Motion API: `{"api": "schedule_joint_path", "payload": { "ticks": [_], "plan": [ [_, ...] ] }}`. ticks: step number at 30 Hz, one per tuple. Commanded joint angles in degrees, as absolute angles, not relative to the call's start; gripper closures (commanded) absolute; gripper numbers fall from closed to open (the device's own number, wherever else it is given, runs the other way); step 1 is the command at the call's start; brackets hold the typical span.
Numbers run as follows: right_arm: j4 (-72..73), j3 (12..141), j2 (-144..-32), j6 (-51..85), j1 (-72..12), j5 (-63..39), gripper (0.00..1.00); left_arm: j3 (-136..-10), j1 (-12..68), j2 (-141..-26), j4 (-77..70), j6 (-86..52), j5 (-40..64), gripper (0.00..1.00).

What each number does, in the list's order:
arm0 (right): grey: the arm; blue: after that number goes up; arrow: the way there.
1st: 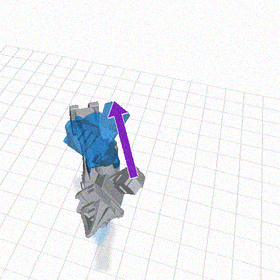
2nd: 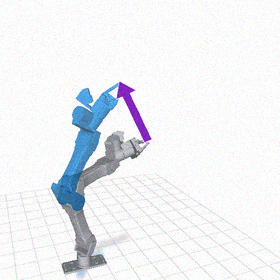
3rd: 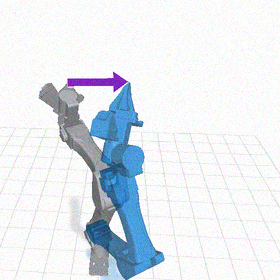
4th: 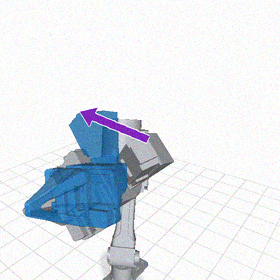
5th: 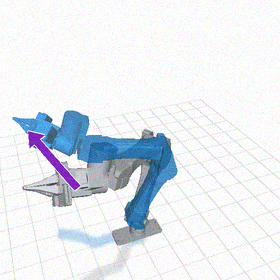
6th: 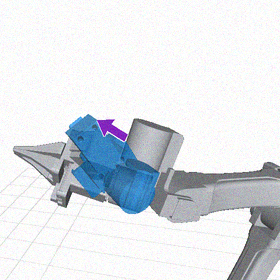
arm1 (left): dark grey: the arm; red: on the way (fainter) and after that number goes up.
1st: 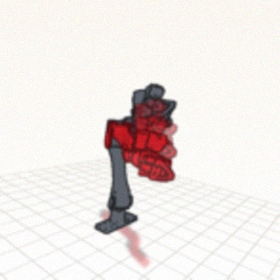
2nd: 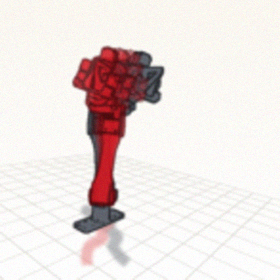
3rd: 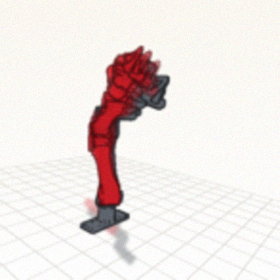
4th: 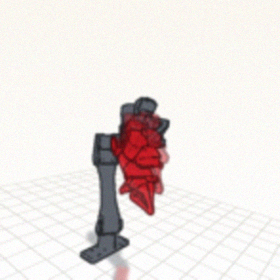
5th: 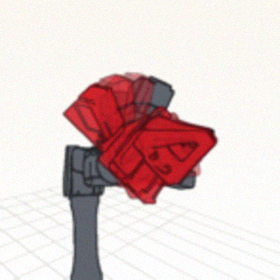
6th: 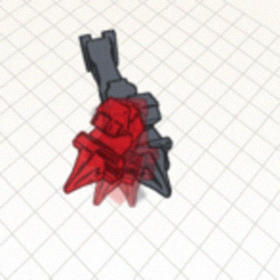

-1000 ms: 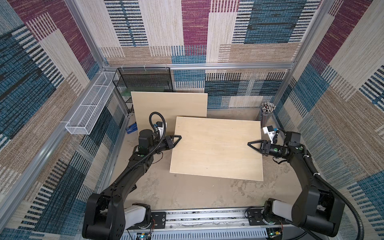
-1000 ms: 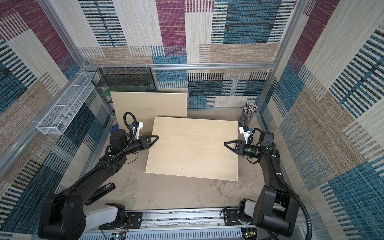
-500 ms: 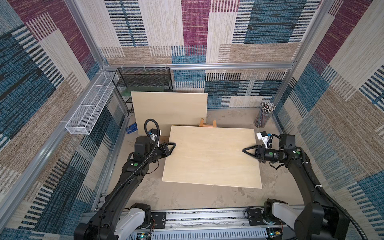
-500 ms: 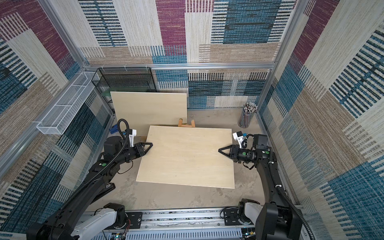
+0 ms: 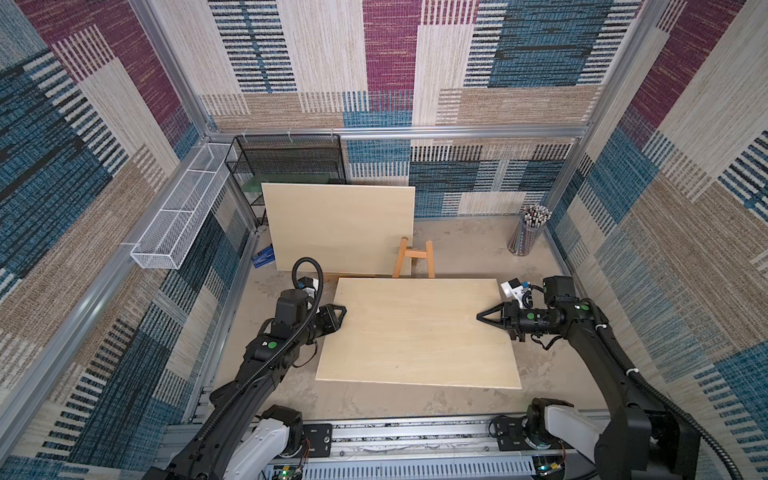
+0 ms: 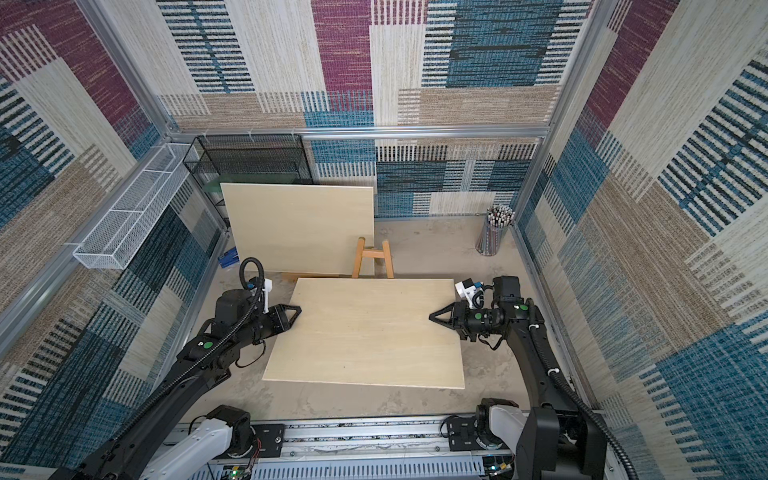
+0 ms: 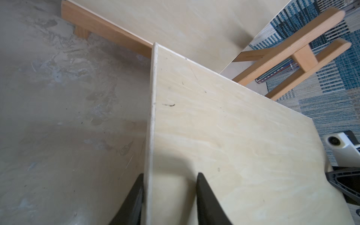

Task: Disassemble the easel
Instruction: Place the drawing board at the center of the board.

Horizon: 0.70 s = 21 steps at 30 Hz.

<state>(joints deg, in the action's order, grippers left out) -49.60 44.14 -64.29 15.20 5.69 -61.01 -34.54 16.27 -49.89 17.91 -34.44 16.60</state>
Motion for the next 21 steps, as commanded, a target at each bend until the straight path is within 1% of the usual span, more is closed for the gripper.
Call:
{"api": "schedule_joint_path", "payload": {
  "ticks": [1,3,5,6,8,10,16,21],
  "plan": [
    [-47.8,45.5,-66.7,4.3,3.3,-55.6,0.93,-34.2,18.9,-49.7,10.5,-34.9,59.8,1.00],
    [-48.5,46.3,-68.8,4.1,3.3,-54.9,0.88,-33.8,18.9,-49.6,10.1,-35.5,59.9,1.00],
    [-48.6,46.6,-70.5,3.6,3.4,-55.1,0.87,-33.8,18.8,-49.4,10.4,-35.6,59.8,1.00],
    [-48.4,46.6,-71.0,3.6,3.3,-55.2,0.87,-33.8,18.8,-49.1,10.7,-35.6,59.7,1.00],
    [-47.7,46.3,-72.1,4.0,3.0,-55.1,0.95,-33.5,18.9,-48.5,11.0,-36.0,59.6,1.00],
    [-46.6,46.4,-73.7,4.3,2.3,-55.2,0.97,-32.8,18.8,-47.8,11.3,-36.3,59.1,1.00],
    [-42.3,50.3,-82.8,2.3,-0.4,-56.4,0.96,-32.9,18.9,-46.0,15.9,-33.6,55.2,1.00],
    [-41.4,55.9,-91.6,-0.5,-3.2,-54.3,0.96,-33.2,18.8,-46.6,17.2,-31.5,51.2,1.00]
  ]
}}
